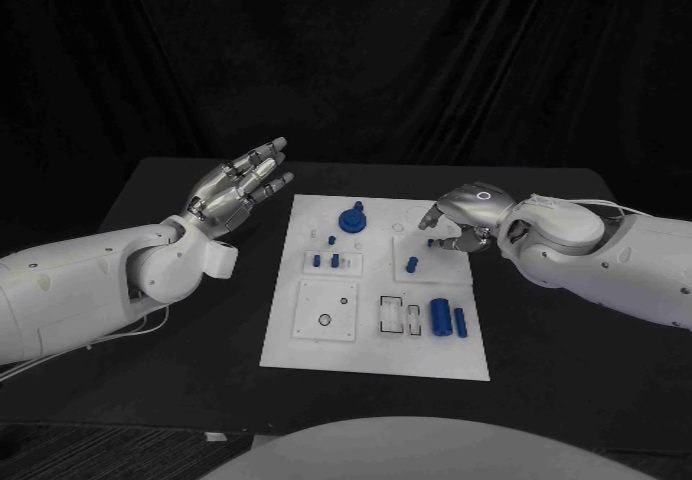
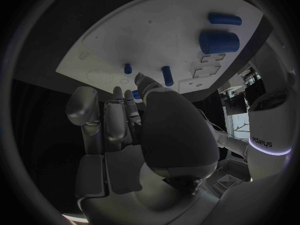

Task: Assemble the parts on the task board

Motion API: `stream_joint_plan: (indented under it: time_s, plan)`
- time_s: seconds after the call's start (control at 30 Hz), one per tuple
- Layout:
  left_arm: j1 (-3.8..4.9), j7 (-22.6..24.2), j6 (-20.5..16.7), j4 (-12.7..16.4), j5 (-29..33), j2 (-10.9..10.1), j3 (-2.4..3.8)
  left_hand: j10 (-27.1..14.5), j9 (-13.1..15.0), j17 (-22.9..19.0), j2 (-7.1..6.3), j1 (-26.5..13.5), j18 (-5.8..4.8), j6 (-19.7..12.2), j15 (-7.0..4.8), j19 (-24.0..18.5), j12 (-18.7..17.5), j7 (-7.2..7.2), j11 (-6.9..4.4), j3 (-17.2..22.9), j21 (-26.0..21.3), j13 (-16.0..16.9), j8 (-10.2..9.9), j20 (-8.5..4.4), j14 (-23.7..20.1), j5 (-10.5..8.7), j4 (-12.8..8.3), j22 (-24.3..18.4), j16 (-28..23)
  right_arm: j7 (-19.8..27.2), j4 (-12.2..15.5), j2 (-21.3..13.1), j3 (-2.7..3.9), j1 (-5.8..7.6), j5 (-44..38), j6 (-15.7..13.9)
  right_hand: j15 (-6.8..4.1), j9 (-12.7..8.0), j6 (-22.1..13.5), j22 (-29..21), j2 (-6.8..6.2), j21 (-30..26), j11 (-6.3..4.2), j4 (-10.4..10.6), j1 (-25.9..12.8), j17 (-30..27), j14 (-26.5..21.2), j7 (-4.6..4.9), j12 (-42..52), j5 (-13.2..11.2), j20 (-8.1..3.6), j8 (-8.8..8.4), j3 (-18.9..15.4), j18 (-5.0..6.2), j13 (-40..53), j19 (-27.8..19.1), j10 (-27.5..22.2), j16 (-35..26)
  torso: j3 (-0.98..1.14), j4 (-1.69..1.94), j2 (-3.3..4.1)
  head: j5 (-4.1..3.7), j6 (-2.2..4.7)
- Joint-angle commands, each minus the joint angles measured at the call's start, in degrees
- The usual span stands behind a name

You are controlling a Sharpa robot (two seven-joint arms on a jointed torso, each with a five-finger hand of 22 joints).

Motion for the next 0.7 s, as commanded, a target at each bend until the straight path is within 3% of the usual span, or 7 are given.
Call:
stream_joint_plan:
  time_s: [0.03,0.2,0.57,0.63,0.67,0.7]
  plan:
    - [-0.1,6.2,1.04,-0.06,0.43,0.14,0.07,0.09,-0.09,-0.02,0.02,0.91,0.94,-0.39,0.66,0.01,0.15,0.07,0.49,-0.18,-0.12,-0.07,-0.26,0.63,0.04,0.56,-0.35,0.06,-0.07,0.31,-0.54,0.24,0.03,-0.36,-0.33,-0.64,-0.33,0.12,1.01,7.13,0.71,-0.33,-0.01,-0.6,-0.19,-0.22,-0.29,-0.11,0.4,0.16,-0.16,0.57,0.23,0.61,-0.16,-0.1,0.89,-0.21,-0.04,0.05,-0.08,-0.09,0.09]
    - [-0.16,5.8,1.29,-0.19,0.43,0.24,0.07,0.01,-0.06,0.03,0.27,1.6,0.94,-0.41,1.15,0.05,0.15,0.15,0.55,-0.06,-0.11,-0.07,-0.21,1.0,0.13,1.51,-0.62,0.12,0.01,0.57,-1.28,0.61,0.03,-0.67,-0.33,-1.05,-0.53,1.14,3.89,6.68,0.8,-2.25,-0.28,-1.43,-0.43,-1.74,-0.92,0.47,0.36,0.29,-0.26,2.09,1.01,0.9,-0.56,-0.75,1.64,-1.42,-0.06,0.07,-0.06,-0.23,0.03]
    - [-0.27,5.25,1.68,-0.4,0.43,0.46,0.07,-0.09,-0.07,0.09,0.59,2.38,0.94,-0.65,1.48,0.11,0.13,0.32,0.79,0.11,-0.07,-0.08,-0.21,1.41,0.24,2.52,-0.99,0.27,0.12,1.18,-2.65,1.59,0.03,-1.46,-0.33,-1.31,-0.55,1.55,4.5,6.69,1.01,-2.25,-0.37,-1.74,-0.56,-1.79,-0.9,0.48,0.63,0.43,-0.36,2.43,1.45,0.9,-0.6,-0.74,2.42,-1.37,-0.07,0.01,-0.08,-0.13,-0.15]
    - [-0.29,5.16,1.73,-0.45,0.43,0.46,0.07,-0.05,-0.02,0.13,0.7,2.65,0.95,-0.32,1.64,0.13,0.21,0.55,0.84,0.17,-0.06,-0.06,-0.15,1.55,0.33,2.82,-1.16,0.31,0.2,1.33,-2.99,1.8,0.03,-1.58,-0.33,-1.29,-0.59,1.7,4.73,6.68,1.11,-2.33,-0.44,-1.86,-0.58,-1.85,-0.9,0.7,0.61,0.84,-0.39,2.54,1.66,0.92,-0.66,-0.75,2.49,-1.38,-0.06,0.01,-0.1,-0.08,-0.15]
    - [-0.29,5.12,1.77,-0.47,0.43,0.46,0.07,-0.02,0.0,0.14,0.73,2.74,0.95,-0.18,1.69,0.13,0.25,0.68,0.88,0.19,-0.06,-0.05,-0.12,1.6,0.35,2.94,-1.22,0.31,0.22,1.4,-3.14,1.89,0.03,-1.63,-0.33,-1.28,-0.72,2.0,5.12,6.66,1.22,-2.5,-0.57,-2.3,-0.42,-2.06,-0.96,1.37,0.48,2.76,-0.46,2.73,2.35,0.91,-0.84,-0.79,2.58,-1.49,-0.08,0.0,-0.12,-0.07,-0.15]
    - [-0.3,5.05,1.83,-0.5,0.43,0.46,0.07,0.04,0.07,0.18,0.8,2.89,0.96,0.34,1.78,0.16,0.34,1.03,0.93,0.21,-0.04,-0.04,-0.02,1.68,0.42,3.08,-1.32,0.4,0.28,1.48,-3.34,1.99,0.03,-1.68,-0.33,-1.25,-0.68,2.12,5.2,6.61,1.22,-2.72,-0.49,-2.52,-0.37,-2.22,-1.02,1.31,0.39,3.35,-0.5,2.76,2.69,0.96,-0.94,-0.86,2.61,-1.6,-0.07,0.0,-0.12,-0.06,-0.15]
